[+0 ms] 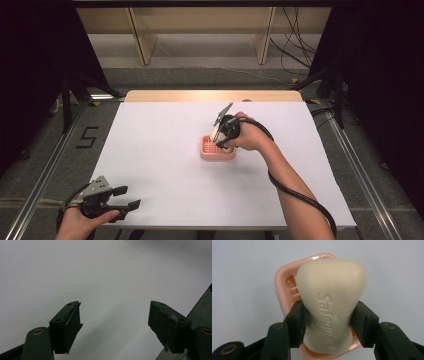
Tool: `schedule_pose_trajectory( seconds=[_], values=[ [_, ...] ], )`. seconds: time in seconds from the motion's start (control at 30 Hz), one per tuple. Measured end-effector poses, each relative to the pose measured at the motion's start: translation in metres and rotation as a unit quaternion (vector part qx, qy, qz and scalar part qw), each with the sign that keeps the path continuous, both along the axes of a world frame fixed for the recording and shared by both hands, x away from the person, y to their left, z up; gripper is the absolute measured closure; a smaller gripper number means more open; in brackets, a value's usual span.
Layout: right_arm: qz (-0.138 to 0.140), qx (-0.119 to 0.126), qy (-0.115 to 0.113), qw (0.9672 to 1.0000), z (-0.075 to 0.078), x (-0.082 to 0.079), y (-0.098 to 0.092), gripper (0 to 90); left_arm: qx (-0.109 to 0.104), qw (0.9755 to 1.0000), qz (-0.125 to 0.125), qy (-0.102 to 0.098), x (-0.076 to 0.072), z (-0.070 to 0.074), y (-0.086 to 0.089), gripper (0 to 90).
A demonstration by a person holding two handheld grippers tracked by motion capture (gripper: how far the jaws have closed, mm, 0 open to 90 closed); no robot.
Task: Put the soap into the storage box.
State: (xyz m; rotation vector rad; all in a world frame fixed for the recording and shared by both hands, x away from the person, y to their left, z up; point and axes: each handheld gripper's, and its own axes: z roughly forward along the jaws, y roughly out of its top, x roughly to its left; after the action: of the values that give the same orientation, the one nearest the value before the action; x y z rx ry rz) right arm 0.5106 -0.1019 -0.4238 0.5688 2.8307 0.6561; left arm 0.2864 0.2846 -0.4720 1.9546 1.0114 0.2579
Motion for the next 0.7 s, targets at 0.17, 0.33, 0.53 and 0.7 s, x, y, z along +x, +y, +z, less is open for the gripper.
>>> schedule_pose_trajectory(
  seconds=[0.17,0.33,0.53,0.7],
  values=[
    [0.003,0.000,0.000,1.0000,-0.0005,0.0008,0.0009,50.1,0.003,1.0000,-0.001,0.000,0.0002,-0.0001,0.0004,25.2],
    [0.001,0.000,-0.001,1.0000,-0.0019,0.0013,0.0019,50.1,0.004,1.0000,-0.001,0.002,0.0001,0.0001,0.0005,25.2],
    [-0.006,0.003,0.006,1.0000,-0.0052,0.0009,0.0035,50.1,0.004,1.0000,-0.002,0.002,0.0002,0.0000,0.0004,25.2],
    [0.002,0.004,0.001,1.0000,-0.0057,0.0030,0.0039,50.1,0.002,1.0000,-0.001,0.001,0.0004,-0.0005,0.0001,25.2]
  ],
)
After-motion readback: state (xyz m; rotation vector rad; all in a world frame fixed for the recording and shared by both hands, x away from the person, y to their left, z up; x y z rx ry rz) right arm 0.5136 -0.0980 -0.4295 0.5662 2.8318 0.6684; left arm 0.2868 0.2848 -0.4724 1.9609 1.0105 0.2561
